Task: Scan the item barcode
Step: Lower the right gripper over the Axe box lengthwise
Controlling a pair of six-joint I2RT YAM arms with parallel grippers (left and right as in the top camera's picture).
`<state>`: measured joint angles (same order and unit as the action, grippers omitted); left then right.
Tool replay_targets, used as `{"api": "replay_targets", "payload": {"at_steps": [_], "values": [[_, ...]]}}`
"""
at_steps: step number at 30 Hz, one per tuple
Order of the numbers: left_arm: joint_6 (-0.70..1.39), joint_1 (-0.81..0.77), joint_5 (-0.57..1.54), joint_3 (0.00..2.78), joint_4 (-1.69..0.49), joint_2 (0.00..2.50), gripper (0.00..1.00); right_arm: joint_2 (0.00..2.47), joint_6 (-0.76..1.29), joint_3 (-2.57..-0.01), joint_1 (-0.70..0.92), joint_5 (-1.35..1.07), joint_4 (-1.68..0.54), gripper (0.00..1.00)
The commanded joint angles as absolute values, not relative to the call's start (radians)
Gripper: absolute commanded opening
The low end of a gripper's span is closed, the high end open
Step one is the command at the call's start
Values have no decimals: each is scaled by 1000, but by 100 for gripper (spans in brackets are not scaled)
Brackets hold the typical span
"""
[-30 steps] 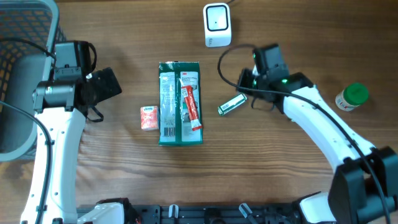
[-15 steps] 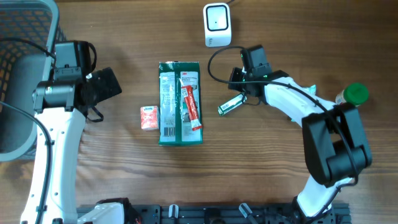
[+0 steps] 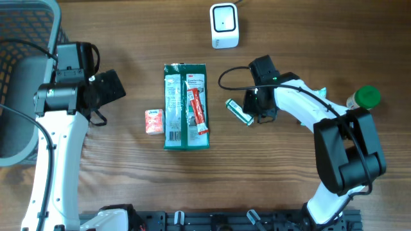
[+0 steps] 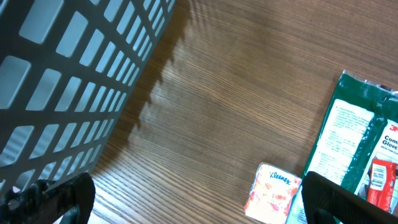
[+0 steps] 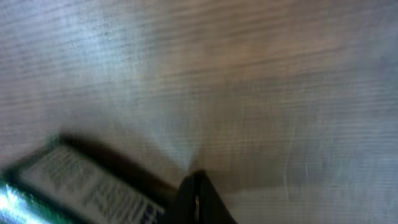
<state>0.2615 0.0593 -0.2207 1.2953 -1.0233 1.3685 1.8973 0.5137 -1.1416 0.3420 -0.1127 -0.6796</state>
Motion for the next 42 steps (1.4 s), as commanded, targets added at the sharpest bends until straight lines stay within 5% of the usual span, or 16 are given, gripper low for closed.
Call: {"api": "replay_targets", "payload": {"at_steps": [1, 8, 42], "values": [[270, 64, -236, 1311, -1021, 1356, 100, 1858, 414, -1203, 335, -192, -753, 7], [270, 64, -236, 1311, -1021, 1356, 100, 1792, 162, -1349, 333, -142, -887, 39], [270, 64, -236, 1311, -1021, 1356, 100, 1794, 105, -1053, 496, -6, -619, 47]]}}
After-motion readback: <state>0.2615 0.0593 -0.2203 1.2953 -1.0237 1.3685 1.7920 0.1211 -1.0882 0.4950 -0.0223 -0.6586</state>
